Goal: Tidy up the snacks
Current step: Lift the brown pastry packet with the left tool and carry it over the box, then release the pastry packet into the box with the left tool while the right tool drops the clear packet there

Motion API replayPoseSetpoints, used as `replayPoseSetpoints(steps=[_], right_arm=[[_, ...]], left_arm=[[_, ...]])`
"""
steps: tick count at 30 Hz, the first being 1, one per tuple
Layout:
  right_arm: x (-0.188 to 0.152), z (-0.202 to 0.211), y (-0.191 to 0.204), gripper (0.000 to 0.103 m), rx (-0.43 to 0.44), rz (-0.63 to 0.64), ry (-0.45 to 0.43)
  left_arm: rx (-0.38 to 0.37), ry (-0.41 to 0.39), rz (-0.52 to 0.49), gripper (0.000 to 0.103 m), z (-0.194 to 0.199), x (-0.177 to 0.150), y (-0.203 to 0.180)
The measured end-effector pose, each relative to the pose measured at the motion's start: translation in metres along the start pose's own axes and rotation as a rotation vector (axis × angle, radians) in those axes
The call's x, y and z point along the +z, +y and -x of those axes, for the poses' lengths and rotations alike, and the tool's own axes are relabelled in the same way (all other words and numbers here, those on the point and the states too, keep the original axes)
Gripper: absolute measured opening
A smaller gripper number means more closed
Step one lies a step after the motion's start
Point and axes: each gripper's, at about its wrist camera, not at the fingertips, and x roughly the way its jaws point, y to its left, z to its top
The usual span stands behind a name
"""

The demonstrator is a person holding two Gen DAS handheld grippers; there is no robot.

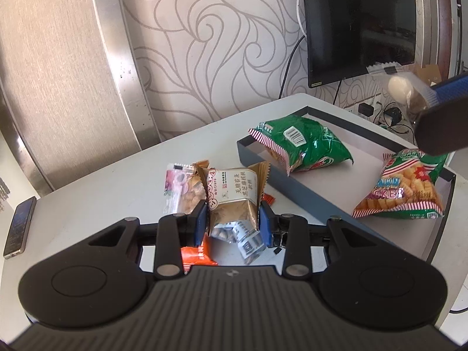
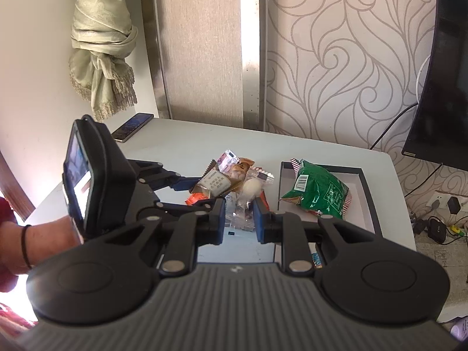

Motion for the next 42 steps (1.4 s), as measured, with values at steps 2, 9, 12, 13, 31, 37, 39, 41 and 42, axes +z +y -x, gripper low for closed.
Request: replayPoseSetpoints(steps=[2,9,12,13,31,37,39,41,42], right_arm=[[-0.001,0.002,-0.003,0.023,-0.005,-0.005,-0.004],[-0.002,0.008,-0.019,0.023,-0.030,-0.030,-0.009],[-0.003,0.008,-0.024,0.023,-0.041,-0.035,-0.009],[-0.004,0.009,-0.027,0.023,-0.043,-0.036,-0.008],[-0.012,0.013,-0.068,0.023,-0.126,-0.067,0.020],[-0.019,0.014,-0.085,0.023,-0.158,-0.084,0.044],[-0.021,0.014,-0.091,0.023,-0.168,-0.092,0.052],[-0.022,0.012,-0.095,0.023,-0.175,-0.098,0.060],[-0.023,0.012,-0.098,0.023,-0.177,-0.100,0.063]], left_arm=[[-0.006,-0.004,-0.002,0.041,-0.002,0.004,-0.004],[-0.034,-0.021,-0.017,0.041,-0.007,0.016,-0.018],[-0.045,-0.026,-0.021,0.041,-0.011,0.022,-0.024],[-0.050,-0.028,-0.024,0.041,-0.013,0.024,-0.027],[-0.175,-0.029,-0.035,0.041,-0.061,0.048,-0.076],[-0.257,-0.026,-0.036,0.041,-0.079,0.052,-0.098],[-0.278,-0.024,-0.041,0.042,-0.084,0.052,-0.104],[-0.301,-0.015,-0.046,0.043,-0.089,0.052,-0.110],[-0.294,-0.018,-0.049,0.048,-0.090,0.051,-0.113]])
